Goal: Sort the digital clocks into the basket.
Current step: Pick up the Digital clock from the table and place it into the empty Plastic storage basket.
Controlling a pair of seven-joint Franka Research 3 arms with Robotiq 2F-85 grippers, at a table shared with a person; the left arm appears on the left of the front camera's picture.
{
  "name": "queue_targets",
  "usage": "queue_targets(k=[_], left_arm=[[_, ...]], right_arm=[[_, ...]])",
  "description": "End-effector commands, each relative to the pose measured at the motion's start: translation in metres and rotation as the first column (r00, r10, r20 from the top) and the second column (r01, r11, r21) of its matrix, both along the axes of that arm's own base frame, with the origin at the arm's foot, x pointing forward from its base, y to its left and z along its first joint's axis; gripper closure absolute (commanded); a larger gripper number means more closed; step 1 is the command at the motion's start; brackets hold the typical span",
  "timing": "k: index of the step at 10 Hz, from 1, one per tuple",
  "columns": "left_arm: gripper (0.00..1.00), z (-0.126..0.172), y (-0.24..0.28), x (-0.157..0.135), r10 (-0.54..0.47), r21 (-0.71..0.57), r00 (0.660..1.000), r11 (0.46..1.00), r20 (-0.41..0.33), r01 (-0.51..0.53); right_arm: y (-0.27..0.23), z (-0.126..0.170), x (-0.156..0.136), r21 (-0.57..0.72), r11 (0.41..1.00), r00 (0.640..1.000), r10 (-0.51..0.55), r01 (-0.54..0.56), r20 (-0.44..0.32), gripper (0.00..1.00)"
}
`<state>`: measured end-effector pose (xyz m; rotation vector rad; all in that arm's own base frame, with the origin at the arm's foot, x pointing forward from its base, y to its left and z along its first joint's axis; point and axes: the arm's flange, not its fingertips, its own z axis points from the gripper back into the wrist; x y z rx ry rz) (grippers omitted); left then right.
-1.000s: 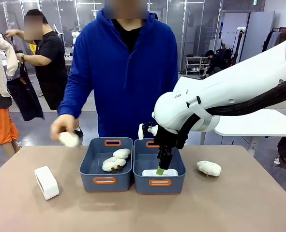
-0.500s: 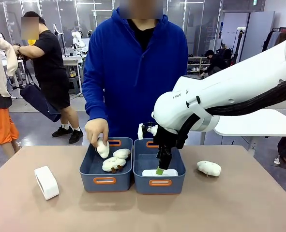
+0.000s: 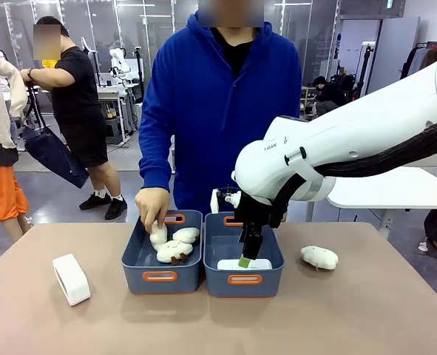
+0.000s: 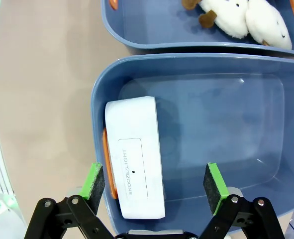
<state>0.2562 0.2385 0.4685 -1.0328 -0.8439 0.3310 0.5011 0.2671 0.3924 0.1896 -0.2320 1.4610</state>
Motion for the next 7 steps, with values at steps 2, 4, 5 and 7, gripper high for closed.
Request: queue_targets(k=[2, 4, 5, 7], left_arm=[[0.0, 0.0, 0.002, -0.001, -0.011, -0.003, 1.0, 1.0, 0.005, 0.011], [0.0, 0.0, 0.002, -0.001, -0.011, -0.003, 1.0, 1.0, 0.005, 0.011], [0.0, 0.0, 0.002, -0.001, -0.011, -0.003, 1.0, 1.0, 0.005, 0.011], [0.0, 0.0, 0.002, -0.001, -0.011, -0.003, 1.0, 1.0, 0.005, 0.011]], right_arm=[[-0.038, 0.059, -0.008, 0.176, 0.977, 0.988, -0.102, 0.121, -0.112, 0.0], [-0.089, 0.092, -0.01, 0.298, 0.922, 0.967, -0.216, 0.247, -0.132, 0.0], [-0.113, 0.095, -0.013, 0.333, 0.882, 0.939, -0.28, 0.334, -0.201, 0.0], [-0.186, 0.096, -0.024, 0.47, 0.68, 0.814, -0.355, 0.563, -0.46, 0.0]])
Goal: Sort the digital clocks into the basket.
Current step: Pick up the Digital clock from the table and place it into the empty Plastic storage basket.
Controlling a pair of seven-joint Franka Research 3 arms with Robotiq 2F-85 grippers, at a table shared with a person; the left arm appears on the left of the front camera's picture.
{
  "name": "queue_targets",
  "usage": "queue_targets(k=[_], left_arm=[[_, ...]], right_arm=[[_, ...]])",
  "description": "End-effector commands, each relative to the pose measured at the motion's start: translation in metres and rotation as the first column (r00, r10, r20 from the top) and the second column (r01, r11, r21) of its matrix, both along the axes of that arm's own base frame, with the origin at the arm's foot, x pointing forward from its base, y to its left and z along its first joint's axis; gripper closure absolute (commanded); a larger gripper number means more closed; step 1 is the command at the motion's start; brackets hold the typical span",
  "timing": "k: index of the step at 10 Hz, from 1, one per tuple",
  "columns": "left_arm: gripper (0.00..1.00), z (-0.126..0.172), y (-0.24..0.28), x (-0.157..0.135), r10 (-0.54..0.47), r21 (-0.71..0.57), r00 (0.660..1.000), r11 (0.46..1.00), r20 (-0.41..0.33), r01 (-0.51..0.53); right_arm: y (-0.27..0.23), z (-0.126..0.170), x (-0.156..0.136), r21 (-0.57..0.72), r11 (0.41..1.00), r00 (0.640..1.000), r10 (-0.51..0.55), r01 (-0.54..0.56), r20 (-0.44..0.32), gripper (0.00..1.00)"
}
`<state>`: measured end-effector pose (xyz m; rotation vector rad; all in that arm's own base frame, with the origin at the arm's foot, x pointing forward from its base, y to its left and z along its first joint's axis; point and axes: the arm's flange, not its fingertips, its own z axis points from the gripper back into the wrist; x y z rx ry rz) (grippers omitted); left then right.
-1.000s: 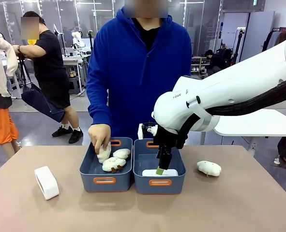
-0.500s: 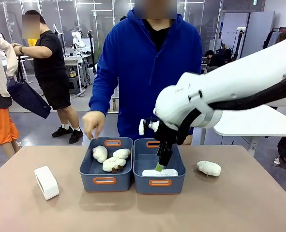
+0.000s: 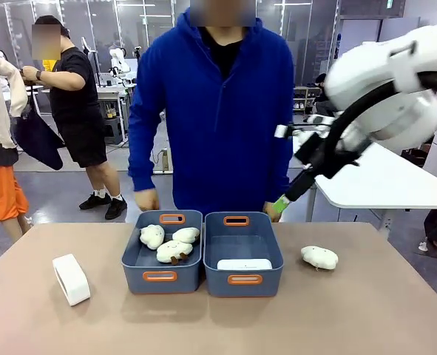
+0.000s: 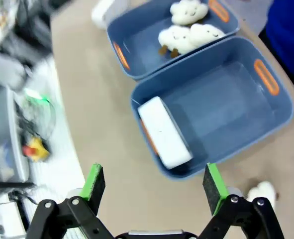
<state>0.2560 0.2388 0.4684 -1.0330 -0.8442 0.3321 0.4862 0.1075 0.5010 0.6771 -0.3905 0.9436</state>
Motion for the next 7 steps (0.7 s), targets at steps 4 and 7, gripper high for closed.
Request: queue_targets(k=[4, 7], left_arm=[[0.0, 0.0, 0.001, -0.001, -0.012, -0.003, 1.0, 1.0, 0.005, 0.012], [0.0, 0.0, 0.001, -0.001, -0.012, -0.003, 1.0, 1.0, 0.005, 0.012]], right_arm=[[-0.165, -0.056, -0.065, 0.416, 0.683, 0.79, -0.426, 0.601, -0.442, 0.0], [-0.209, -0.088, -0.093, 0.433, 0.424, 0.606, -0.572, 0.795, -0.552, 0.0]])
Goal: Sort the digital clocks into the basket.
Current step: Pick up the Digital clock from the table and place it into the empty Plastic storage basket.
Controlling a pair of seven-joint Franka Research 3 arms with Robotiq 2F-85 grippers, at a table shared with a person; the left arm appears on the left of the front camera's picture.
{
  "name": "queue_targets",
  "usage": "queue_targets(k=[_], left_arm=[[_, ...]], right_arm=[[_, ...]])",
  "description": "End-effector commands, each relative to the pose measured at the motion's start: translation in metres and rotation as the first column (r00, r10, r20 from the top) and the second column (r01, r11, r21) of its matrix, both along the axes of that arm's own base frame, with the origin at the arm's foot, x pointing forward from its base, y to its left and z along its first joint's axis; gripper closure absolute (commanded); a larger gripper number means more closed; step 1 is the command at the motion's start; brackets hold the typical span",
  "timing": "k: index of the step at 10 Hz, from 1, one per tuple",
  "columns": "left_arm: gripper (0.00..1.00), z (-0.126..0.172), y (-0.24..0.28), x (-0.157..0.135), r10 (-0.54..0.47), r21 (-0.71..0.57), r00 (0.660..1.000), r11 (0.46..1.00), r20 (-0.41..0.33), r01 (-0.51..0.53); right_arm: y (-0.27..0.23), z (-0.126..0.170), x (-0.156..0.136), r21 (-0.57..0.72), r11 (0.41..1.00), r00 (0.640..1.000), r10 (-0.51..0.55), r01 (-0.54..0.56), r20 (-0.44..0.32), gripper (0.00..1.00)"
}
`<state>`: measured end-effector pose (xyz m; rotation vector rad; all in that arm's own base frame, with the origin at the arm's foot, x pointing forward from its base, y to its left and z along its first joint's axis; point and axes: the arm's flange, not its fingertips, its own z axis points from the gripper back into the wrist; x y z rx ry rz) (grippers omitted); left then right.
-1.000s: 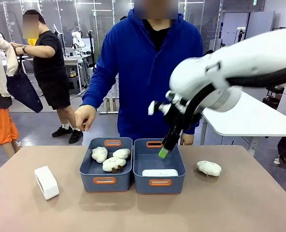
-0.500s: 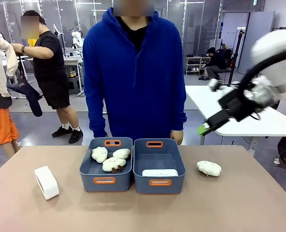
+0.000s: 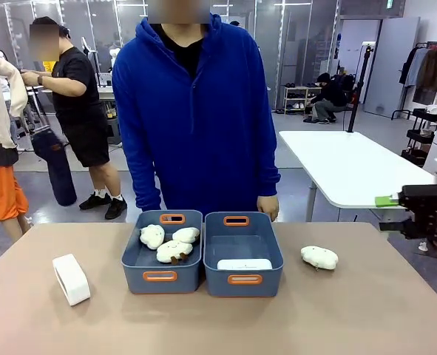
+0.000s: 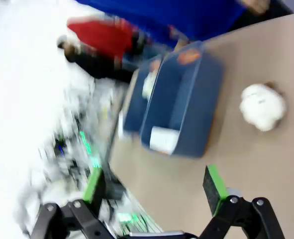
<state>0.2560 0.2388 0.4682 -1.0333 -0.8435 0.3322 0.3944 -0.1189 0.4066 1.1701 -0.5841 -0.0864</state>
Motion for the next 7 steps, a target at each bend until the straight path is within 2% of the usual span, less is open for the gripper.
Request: queue_targets(k=[1, 2, 4, 5, 7], left_arm=[[0.0, 0.0, 0.0, 0.0, 0.0, 0.0, 1.0, 1.0, 0.0, 0.0], [0.0, 0.008, -0.026, 0.02, -0.047, -0.006, 0.998, 0.999, -0.028, 0.047], [0.0, 0.017, -0.082, 0.055, -0.088, 0.007, 0.979, 0.996, -0.185, 0.09], [0.0, 0.023, -0.105, 0.072, -0.053, 0.002, 0.966, 0.998, -0.251, 0.055], [0.0, 0.012, -0.149, 0.108, 0.075, 0.059, 0.9, 0.997, -0.429, -0.055]], right_arm=[[0.013, 0.011, 0.01, -0.044, 0.993, 0.993, 0.114, -0.113, 0.02, 0.0], [0.013, 0.011, 0.01, -0.044, 0.993, 0.993, 0.114, -0.113, 0.02, 0.0], [0.013, 0.011, 0.01, -0.044, 0.993, 0.993, 0.114, -0.113, 0.02, 0.0], [0.013, 0.011, 0.01, -0.044, 0.993, 0.993, 0.114, -0.113, 0.02, 0.0], [0.013, 0.011, 0.01, -0.044, 0.993, 0.993, 0.114, -0.113, 0.02, 0.0]])
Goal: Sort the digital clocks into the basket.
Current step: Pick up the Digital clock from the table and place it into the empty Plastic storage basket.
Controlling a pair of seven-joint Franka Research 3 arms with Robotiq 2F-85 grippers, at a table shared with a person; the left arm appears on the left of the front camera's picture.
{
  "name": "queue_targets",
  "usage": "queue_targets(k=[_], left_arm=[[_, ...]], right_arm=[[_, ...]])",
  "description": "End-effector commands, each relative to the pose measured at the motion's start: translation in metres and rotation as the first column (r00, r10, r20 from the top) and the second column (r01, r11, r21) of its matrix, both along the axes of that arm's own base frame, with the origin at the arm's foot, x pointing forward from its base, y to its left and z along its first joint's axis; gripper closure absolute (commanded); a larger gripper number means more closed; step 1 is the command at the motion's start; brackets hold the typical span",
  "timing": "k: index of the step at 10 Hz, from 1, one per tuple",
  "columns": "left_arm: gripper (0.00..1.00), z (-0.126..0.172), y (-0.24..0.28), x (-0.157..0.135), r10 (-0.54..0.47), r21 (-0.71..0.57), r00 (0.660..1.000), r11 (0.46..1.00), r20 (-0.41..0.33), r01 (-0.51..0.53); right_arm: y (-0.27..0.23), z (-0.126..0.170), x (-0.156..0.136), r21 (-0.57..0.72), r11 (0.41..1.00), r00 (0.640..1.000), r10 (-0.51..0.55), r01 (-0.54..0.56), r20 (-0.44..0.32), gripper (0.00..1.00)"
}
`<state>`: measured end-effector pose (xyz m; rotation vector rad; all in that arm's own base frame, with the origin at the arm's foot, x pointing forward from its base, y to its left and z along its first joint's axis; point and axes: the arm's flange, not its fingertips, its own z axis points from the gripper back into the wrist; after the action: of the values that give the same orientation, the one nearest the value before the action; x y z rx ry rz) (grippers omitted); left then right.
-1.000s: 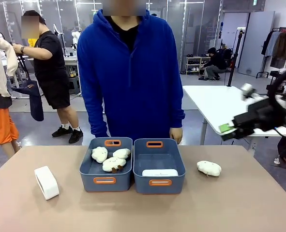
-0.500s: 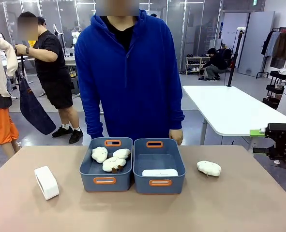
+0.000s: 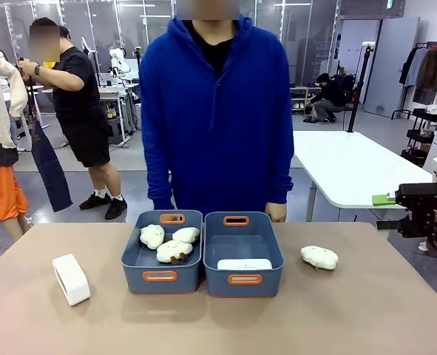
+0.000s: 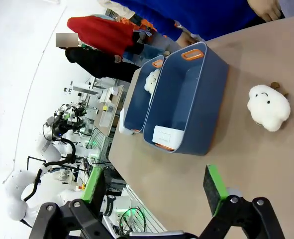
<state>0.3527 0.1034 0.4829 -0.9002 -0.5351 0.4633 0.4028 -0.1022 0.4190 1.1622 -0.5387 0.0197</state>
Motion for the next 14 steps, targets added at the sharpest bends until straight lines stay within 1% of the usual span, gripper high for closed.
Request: queue_targets(k=[1, 2, 3, 4, 5, 6, 7, 9, 10, 11, 12, 13, 14], left_arm=[[0.0, -0.009, -0.036, 0.023, 0.116, 0.057, 0.975, 0.993, -0.188, -0.107], [0.0, -0.013, -0.056, 0.033, 0.138, 0.123, 0.957, 0.986, -0.254, -0.11], [0.0, -0.02, -0.074, 0.051, 0.138, 0.21, 0.948, 0.974, -0.288, -0.078], [0.0, -0.028, -0.087, 0.06, 0.157, 0.3, 0.932, 0.952, -0.326, -0.055], [0.0, -0.042, -0.1, 0.066, 0.165, 0.368, 0.91, 0.93, -0.379, -0.015], [0.0, -0.055, -0.112, 0.071, 0.156, 0.427, 0.896, 0.903, -0.415, 0.04], [0.0, -0.068, -0.125, 0.086, 0.134, 0.428, 0.898, 0.901, -0.419, 0.065], [0.0, -0.081, -0.144, 0.1, 0.116, 0.471, 0.891, 0.874, -0.439, 0.118], [0.0, -0.089, -0.154, 0.106, 0.123, 0.491, 0.883, 0.861, -0.452, 0.131], [0.0, -0.103, -0.163, 0.119, 0.134, 0.526, 0.88, 0.838, -0.456, 0.145], [0.0, -0.114, -0.168, 0.125, 0.166, 0.564, 0.866, 0.812, -0.472, 0.152], [0.0, -0.124, -0.173, 0.133, 0.191, 0.579, 0.853, 0.801, -0.487, 0.151], [0.0, -0.131, -0.178, 0.141, 0.206, 0.589, 0.85, 0.795, -0.485, 0.143]], right_arm=[[-0.004, -0.001, 0.002, -0.004, 1.0, 1.0, 0.014, -0.014, 0.006, 0.0], [-0.004, -0.001, 0.002, -0.004, 1.0, 1.0, 0.014, -0.014, 0.006, 0.0], [-0.004, -0.001, 0.002, -0.004, 1.0, 1.0, 0.014, -0.014, 0.006, 0.0], [-0.004, -0.001, 0.002, -0.004, 1.0, 1.0, 0.014, -0.014, 0.006, 0.0], [-0.004, -0.001, 0.002, -0.004, 1.0, 1.0, 0.014, -0.014, 0.006, 0.0], [-0.004, -0.001, 0.002, -0.004, 1.0, 1.0, 0.014, -0.014, 0.006, 0.0], [-0.004, -0.001, 0.002, -0.004, 1.0, 1.0, 0.014, -0.014, 0.006, 0.0], [-0.004, -0.001, 0.002, -0.004, 1.0, 1.0, 0.014, -0.014, 0.006, 0.0], [-0.004, -0.001, 0.002, -0.004, 1.0, 1.0, 0.014, -0.014, 0.006, 0.0], [-0.004, -0.001, 0.002, -0.004, 1.0, 1.0, 0.014, -0.014, 0.006, 0.0], [-0.004, -0.001, 0.002, -0.004, 1.0, 1.0, 0.014, -0.014, 0.006, 0.0], [-0.004, -0.001, 0.002, -0.004, 1.0, 1.0, 0.014, -0.014, 0.006, 0.0], [-0.004, -0.001, 0.002, -0.004, 1.0, 1.0, 0.014, -0.014, 0.006, 0.0]])
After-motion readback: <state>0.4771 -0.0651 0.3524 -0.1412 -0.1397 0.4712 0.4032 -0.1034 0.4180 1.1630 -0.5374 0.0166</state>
